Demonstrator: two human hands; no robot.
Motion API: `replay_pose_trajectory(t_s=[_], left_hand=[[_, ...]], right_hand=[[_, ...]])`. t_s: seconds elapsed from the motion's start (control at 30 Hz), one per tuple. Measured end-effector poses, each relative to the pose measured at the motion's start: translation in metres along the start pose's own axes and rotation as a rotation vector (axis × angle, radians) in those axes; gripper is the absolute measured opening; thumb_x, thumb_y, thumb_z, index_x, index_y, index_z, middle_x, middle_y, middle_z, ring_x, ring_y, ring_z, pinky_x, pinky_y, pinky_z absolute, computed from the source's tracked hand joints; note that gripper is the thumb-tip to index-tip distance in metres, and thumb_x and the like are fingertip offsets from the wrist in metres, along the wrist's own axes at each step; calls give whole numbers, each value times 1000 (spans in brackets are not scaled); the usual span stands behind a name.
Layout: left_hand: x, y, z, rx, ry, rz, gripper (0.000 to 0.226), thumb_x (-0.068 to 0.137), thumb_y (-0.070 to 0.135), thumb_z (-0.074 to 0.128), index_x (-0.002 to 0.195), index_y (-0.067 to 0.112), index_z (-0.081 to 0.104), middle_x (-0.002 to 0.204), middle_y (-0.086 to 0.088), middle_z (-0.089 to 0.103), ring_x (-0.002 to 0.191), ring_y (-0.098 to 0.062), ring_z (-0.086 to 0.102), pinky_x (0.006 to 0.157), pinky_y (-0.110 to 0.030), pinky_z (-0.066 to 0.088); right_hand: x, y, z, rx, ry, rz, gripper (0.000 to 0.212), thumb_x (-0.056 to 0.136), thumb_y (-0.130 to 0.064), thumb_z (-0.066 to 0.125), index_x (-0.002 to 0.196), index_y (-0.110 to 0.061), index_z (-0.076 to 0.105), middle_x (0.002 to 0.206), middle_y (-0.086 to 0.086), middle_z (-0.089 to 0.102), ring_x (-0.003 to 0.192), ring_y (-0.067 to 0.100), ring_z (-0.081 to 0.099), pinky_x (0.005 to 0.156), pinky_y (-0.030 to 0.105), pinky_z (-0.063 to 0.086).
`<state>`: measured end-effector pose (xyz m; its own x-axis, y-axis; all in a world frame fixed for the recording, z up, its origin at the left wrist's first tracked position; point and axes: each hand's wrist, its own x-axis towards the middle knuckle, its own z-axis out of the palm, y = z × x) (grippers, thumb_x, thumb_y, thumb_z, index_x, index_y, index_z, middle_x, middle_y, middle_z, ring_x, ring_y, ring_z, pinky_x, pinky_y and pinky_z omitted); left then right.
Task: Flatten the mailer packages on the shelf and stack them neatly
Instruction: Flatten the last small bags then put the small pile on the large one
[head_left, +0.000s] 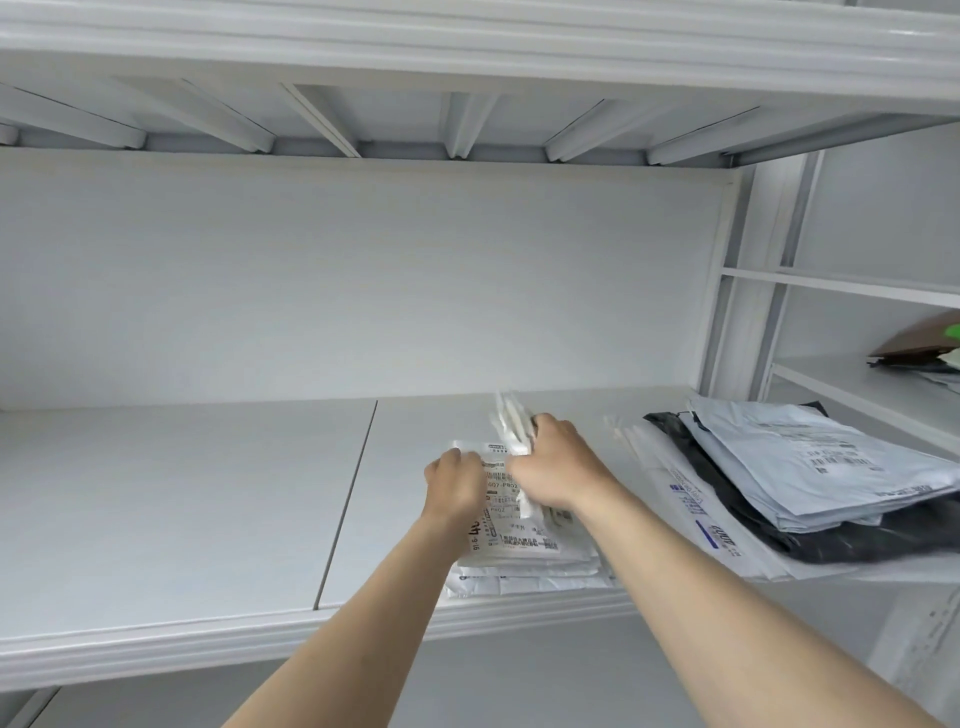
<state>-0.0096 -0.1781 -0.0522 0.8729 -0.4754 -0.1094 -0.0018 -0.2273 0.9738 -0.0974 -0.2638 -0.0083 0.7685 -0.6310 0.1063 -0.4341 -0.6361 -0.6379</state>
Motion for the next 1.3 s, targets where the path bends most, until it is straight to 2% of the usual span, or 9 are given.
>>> replay_pose_trajectory(t_s=[0.13,0.23,0.37,0.47,0.6,0.83,1.07,1.2,1.3], left_hand=[[3,-7,-5,-301,-122,-164,67,86,63,21,115,18,61,114,-18,65,83,-40,70,70,-48,58],[-11,0,-13,-285,-217,-174,52,97,45,25,119,12,58,95,-18,70,65,-38,71,47,-34,54],[-8,-9,-16,-208,-139,-56,24,94,25,51,116,15,51,106,-12,68,79,-23,70,64,-34,59],[-5,-16,-15,-93,-112,-62,50,77,39,61,119,18,46,114,-7,64,98,-25,67,87,-44,56],[-1,-17,-19,37,-100,-106,93,55,56,63,138,25,33,128,-7,53,111,-29,57,99,-44,47],[3,-19,-30,-54,-19,-155,130,40,55,87,150,31,21,137,-5,48,112,-26,58,98,-46,49],[-6,-19,-25,-241,-80,-103,97,67,21,89,146,13,34,116,-12,67,89,-26,72,81,-43,58],[-10,-4,-19,-328,-93,-54,91,72,7,84,147,18,33,121,-11,64,90,-30,72,78,-52,59],[-10,17,-17,-351,-93,-15,89,76,0,79,149,19,32,121,-12,64,89,-31,72,77,-53,59]], right_hand=[[-7,-5,16,45,-169,21,70,76,-69,44,128,-22,55,129,1,58,124,24,50,101,39,42],[-5,-3,6,104,-43,-40,46,94,-50,42,114,-15,64,117,3,67,114,24,58,98,38,45],[3,24,-7,-119,126,86,50,93,-36,51,138,-17,46,141,6,49,128,32,44,101,39,40],[-2,41,-2,94,-37,245,72,88,-42,60,147,-12,32,149,10,38,134,30,41,97,34,36],[-8,54,2,228,-62,302,67,85,-46,66,134,-8,42,130,8,50,120,25,49,86,29,37],[-6,59,7,298,-89,362,59,78,-45,74,117,-11,45,111,2,55,99,21,57,70,29,44],[-5,67,13,453,-96,431,85,45,-57,80,111,-9,57,105,10,66,92,27,65,62,29,45],[-11,62,3,572,-105,411,55,69,-43,80,109,-11,60,103,4,64,93,21,60,67,30,46],[-10,54,-11,591,-105,379,56,76,-42,76,119,-12,56,110,1,59,99,20,53,76,34,42]])
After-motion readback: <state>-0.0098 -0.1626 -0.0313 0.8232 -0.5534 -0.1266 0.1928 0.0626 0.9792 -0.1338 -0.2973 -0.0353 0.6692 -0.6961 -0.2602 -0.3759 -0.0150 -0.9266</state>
